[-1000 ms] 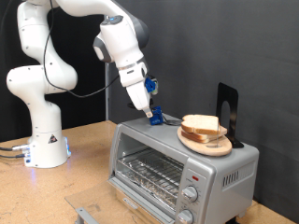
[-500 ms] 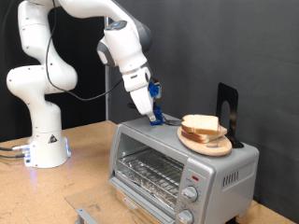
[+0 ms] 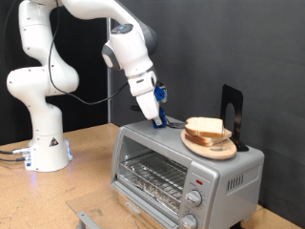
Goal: Make a piece of toast with the oven
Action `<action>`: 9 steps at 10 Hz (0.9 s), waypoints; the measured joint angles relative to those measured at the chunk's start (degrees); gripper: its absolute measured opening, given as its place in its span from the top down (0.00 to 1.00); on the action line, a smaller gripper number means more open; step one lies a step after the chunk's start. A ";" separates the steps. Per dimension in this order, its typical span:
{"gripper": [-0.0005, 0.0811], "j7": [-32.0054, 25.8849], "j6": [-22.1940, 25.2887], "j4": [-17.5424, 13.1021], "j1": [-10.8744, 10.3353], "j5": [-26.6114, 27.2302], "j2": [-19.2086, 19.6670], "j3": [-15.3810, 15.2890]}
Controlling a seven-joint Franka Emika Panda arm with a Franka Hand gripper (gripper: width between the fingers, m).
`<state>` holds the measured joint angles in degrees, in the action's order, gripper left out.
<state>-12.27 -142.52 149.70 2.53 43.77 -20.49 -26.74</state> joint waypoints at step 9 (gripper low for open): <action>0.42 -0.63 4.43 -2.40 0.02 6.59 -3.62 1.56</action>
<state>-12.90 -138.09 147.30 2.55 50.36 -24.11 -25.19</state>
